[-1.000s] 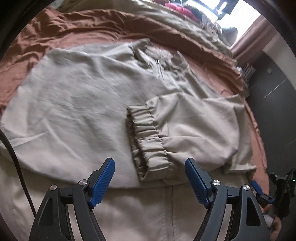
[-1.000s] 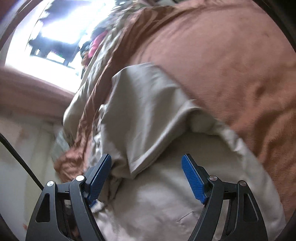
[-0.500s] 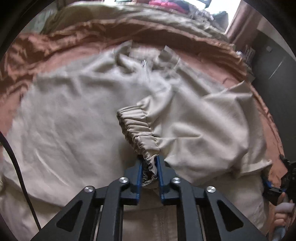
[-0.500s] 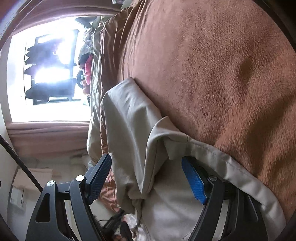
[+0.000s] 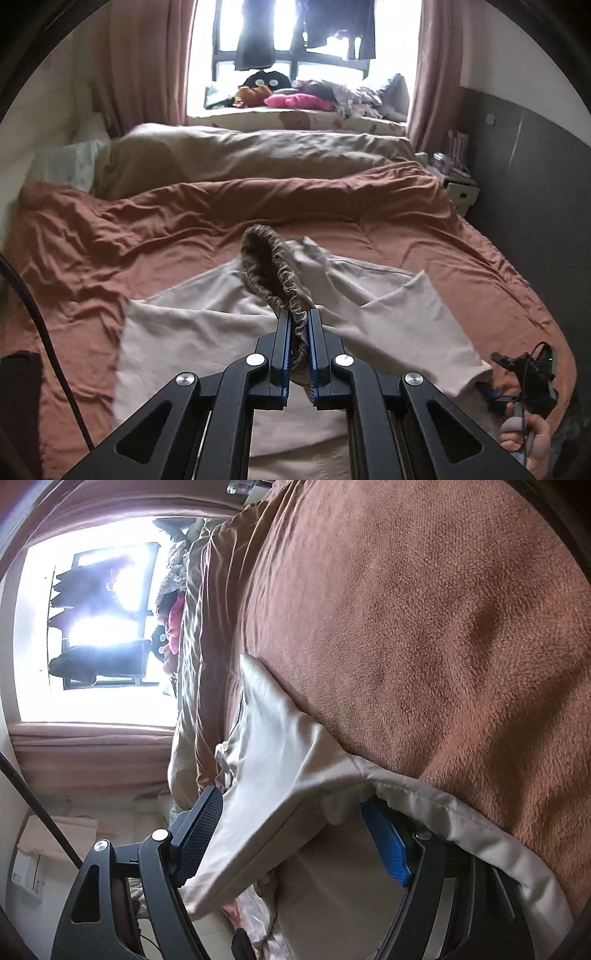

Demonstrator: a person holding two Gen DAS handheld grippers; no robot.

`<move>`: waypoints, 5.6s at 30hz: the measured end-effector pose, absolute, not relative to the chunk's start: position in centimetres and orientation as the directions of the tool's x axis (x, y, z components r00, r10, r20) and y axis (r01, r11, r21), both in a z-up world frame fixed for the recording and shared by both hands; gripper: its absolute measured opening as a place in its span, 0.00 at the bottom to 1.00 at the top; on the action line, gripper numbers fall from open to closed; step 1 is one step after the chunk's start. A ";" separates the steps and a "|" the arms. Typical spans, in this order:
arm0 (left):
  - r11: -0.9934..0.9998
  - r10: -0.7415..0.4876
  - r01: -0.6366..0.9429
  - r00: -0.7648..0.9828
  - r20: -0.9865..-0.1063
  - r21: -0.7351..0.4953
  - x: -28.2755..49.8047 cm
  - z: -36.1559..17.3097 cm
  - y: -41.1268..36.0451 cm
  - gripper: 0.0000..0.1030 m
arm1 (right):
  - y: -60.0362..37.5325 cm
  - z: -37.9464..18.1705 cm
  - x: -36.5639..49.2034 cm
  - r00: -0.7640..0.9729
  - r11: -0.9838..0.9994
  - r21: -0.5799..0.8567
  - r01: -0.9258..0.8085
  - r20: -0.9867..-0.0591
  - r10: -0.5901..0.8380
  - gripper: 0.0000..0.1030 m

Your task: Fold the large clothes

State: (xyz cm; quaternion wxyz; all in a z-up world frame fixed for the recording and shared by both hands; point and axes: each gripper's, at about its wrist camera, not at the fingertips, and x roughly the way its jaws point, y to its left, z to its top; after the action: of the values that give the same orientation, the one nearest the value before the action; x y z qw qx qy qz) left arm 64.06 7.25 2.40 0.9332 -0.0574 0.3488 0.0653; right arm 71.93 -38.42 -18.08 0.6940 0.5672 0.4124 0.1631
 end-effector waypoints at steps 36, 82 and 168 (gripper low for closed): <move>0.902 -0.006 -0.363 0.527 -0.850 -0.231 60.9 -18.3 17.8 0.14 | -32.7 -11.4 73.4 0.551 0.591 0.806 0.023 -0.504 0.665 0.55; 0.884 0.059 -0.338 0.766 -0.640 -0.323 26.9 0.5 15.0 1.00 | -36.6 3.1 44.7 0.719 0.878 0.357 -0.318 -0.513 0.469 1.00; 0.614 -0.364 -0.320 0.697 -0.618 -0.722 24.9 -21.4 20.2 0.14 | -44.9 -20.2 50.0 0.381 0.510 0.836 -0.203 -0.413 0.827 0.12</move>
State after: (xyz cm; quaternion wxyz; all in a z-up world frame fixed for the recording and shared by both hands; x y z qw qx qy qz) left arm 24.93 20.22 -21.39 0.8096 -0.4392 0.3891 -0.0138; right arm 50.04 -44.90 -20.21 0.7506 0.3565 0.4379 0.3431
